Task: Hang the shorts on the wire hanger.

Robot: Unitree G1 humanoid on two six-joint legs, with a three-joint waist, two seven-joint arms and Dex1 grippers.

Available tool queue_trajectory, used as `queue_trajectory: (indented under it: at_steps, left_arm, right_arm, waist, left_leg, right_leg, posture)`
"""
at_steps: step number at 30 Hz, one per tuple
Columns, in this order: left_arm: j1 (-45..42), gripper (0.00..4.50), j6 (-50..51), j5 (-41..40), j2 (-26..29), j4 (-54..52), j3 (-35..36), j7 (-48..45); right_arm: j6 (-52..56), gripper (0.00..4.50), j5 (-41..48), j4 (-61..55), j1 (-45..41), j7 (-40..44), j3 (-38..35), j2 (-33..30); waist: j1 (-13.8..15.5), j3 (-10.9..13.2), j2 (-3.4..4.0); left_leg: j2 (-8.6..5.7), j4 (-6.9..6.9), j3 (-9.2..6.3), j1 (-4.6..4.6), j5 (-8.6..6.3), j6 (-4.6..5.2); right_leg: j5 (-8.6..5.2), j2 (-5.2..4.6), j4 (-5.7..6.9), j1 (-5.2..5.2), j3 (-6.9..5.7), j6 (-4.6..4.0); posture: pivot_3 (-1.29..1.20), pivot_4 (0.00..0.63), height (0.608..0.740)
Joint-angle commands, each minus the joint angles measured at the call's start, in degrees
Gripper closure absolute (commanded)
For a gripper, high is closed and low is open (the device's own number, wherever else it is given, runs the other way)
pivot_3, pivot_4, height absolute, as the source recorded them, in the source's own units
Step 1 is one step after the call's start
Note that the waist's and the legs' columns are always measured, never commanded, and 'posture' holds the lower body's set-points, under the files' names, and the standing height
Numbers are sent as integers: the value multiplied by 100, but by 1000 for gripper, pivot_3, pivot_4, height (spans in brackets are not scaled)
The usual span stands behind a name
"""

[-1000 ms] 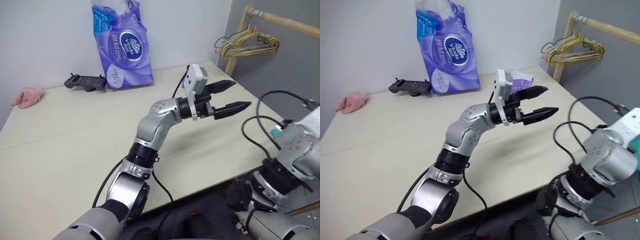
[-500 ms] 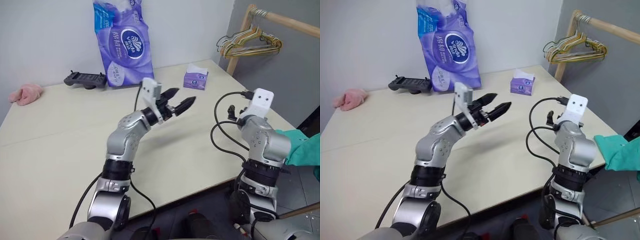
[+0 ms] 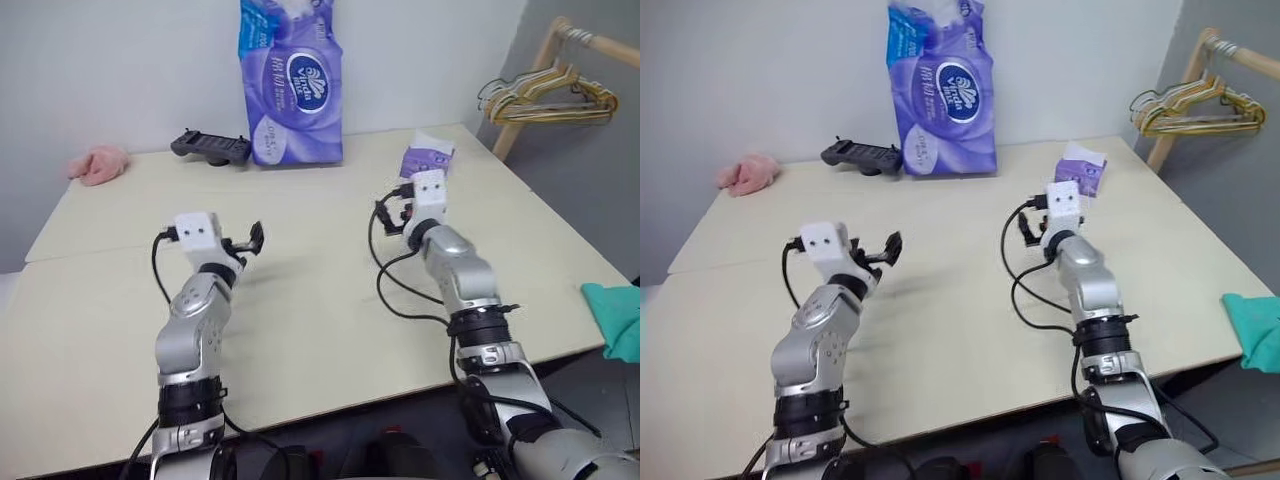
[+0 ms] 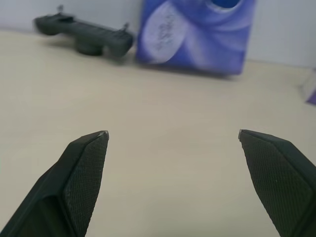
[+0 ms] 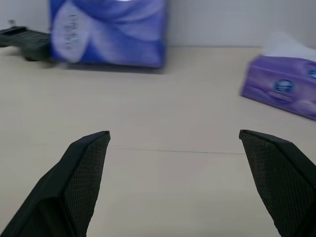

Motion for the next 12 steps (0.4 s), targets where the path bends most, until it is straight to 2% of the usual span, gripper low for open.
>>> queue_trajectory:
  at_steps: [1, 5, 12]
  left_arm:
    - [218, 0, -34, 160, 71, -461, -82, 115]
    - [332, 0, -165, 198, 124, -407, -69, 90]
    - [114, 0, -374, 257, 322, -110, -68, -27]
  right_arm:
    - [-340, 32, -94, -258, 297, -19, 215, 65]
    - [-306, 32, -61, -550, 639, -139, 239, 123]
    - [-238, 32, 4, -736, 785, -368, 35, 50]
  waist:
    - [91, -8, -12]
    - [302, -11, -16]
    - [340, -11, -16]
  left_leg:
    - [0, 1, -5, -10, 0, -1]
    - [-8, 13, -38, -49, 1, -4]
    - [-11, 20, -124, -74, 23, -40]
  right_leg:
    - [0, -2, -2, -6, -5, 0]
    - [1, -23, -7, -23, -46, -5]
    - [10, -30, 3, -20, -138, -53]
  posture:
    - [245, 39, 740]
    - [250, 36, 740]
    - [244, 37, 740]
